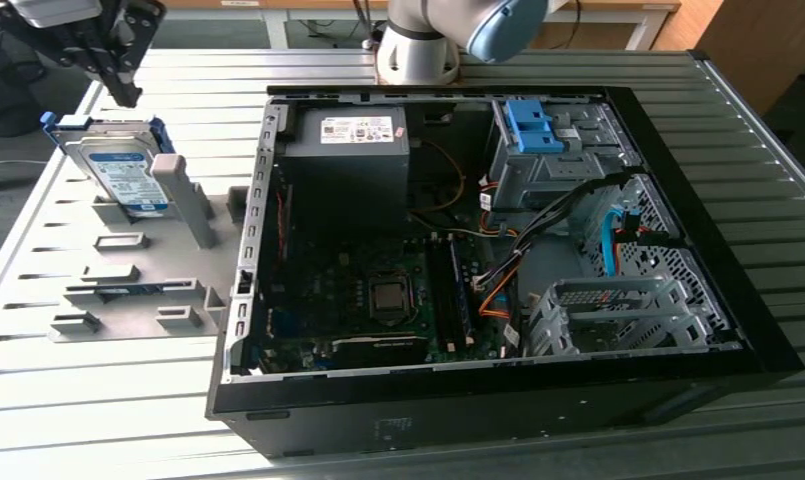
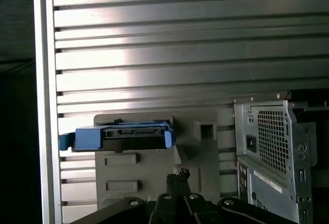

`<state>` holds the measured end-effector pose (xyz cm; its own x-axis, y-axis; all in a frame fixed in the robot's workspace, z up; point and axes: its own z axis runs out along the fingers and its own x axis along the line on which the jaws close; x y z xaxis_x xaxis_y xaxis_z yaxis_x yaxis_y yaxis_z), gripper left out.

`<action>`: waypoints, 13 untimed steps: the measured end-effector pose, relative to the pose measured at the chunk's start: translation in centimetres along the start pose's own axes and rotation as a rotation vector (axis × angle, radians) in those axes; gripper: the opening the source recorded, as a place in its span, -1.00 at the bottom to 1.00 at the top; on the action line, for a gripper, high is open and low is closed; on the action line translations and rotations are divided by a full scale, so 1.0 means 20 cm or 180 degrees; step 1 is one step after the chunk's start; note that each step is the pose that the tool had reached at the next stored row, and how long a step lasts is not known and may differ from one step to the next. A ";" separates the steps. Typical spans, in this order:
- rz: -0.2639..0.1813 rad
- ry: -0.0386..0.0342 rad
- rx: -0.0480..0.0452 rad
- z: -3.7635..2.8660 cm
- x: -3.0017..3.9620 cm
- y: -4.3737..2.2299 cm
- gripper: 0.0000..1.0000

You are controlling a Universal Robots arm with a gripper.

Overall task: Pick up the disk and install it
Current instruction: 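Reach for the disk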

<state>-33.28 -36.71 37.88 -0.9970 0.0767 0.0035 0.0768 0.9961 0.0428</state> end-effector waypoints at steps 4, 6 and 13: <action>0.0000 0.0002 0.0000 0.016 0.079 0.017 -0.79; 0.0000 0.0003 0.0000 0.024 0.116 0.024 -0.79; -0.0001 0.0007 0.0000 0.051 0.240 0.067 -0.79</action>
<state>-37.96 -34.95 36.94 -0.9971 0.0764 0.0057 0.0766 0.9961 0.0427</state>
